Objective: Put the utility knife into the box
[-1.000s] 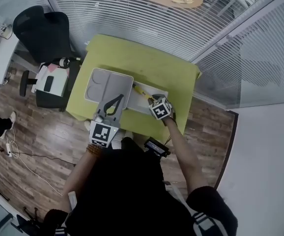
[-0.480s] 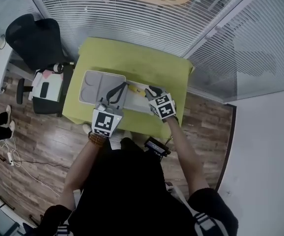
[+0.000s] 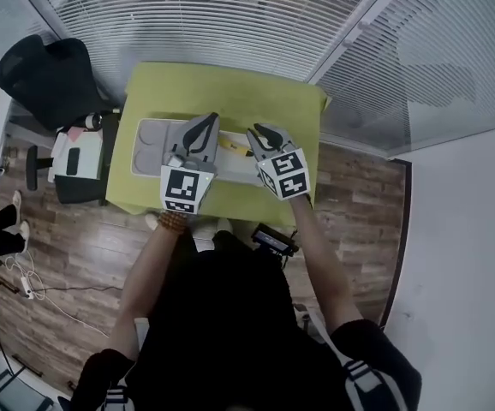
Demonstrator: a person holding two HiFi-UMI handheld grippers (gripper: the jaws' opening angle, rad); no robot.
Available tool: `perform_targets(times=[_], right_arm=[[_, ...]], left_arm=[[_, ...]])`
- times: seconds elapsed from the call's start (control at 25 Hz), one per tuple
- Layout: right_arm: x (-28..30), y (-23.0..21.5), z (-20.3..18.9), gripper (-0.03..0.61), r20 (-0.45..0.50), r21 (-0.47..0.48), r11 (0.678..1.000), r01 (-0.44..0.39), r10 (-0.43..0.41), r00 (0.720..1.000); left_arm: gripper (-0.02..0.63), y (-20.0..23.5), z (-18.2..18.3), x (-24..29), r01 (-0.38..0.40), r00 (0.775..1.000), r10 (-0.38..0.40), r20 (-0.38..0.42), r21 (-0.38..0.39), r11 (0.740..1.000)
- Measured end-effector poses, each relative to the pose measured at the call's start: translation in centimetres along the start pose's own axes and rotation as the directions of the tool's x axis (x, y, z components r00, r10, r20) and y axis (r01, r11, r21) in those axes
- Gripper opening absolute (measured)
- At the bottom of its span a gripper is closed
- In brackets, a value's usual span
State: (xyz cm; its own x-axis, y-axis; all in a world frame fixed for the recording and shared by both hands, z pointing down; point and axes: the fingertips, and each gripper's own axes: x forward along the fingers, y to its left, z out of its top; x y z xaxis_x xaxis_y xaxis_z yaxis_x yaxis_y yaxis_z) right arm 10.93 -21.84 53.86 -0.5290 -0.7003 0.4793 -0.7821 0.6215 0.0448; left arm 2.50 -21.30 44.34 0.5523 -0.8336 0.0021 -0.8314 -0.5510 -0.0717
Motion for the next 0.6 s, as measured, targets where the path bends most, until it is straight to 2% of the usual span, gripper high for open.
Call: perform_targets(times=[0.2, 0.36, 0.52, 0.6], right_arm=[[-1.2, 0.4, 3.3, 0.061, 0.102, 0.0, 1.0, 0.021, -0.021, 0.995], [-2.6, 0.7, 6.3, 0.047, 0.202, -0.035, 0.999, 0.042, -0.034, 0.979], [-4.4, 0.9, 8.7, 0.04, 0.295, -0.041, 0.997, 0.07, -0.055, 0.954], [-5.4, 0.5, 9.8, 0.014, 0.366, -0.026, 0.993, 0.117, -0.1, 0.925]], left_arm=[[0.009, -0.4, 0.7, 1.0, 0.005, 1.0, -0.005, 0.013, 0.009, 1.0], [0.009, -0.3, 1.1, 1.2, -0.002, 1.0, 0.001, 0.03, 0.013, 1.0], [0.009, 0.0, 1.0, 0.6, -0.031, 0.999, 0.03, 0.035, 0.021, 0.999], [0.009, 0.3, 1.0, 0.4, -0.068, 0.997, 0.067, 0.044, 0.035, 0.997]])
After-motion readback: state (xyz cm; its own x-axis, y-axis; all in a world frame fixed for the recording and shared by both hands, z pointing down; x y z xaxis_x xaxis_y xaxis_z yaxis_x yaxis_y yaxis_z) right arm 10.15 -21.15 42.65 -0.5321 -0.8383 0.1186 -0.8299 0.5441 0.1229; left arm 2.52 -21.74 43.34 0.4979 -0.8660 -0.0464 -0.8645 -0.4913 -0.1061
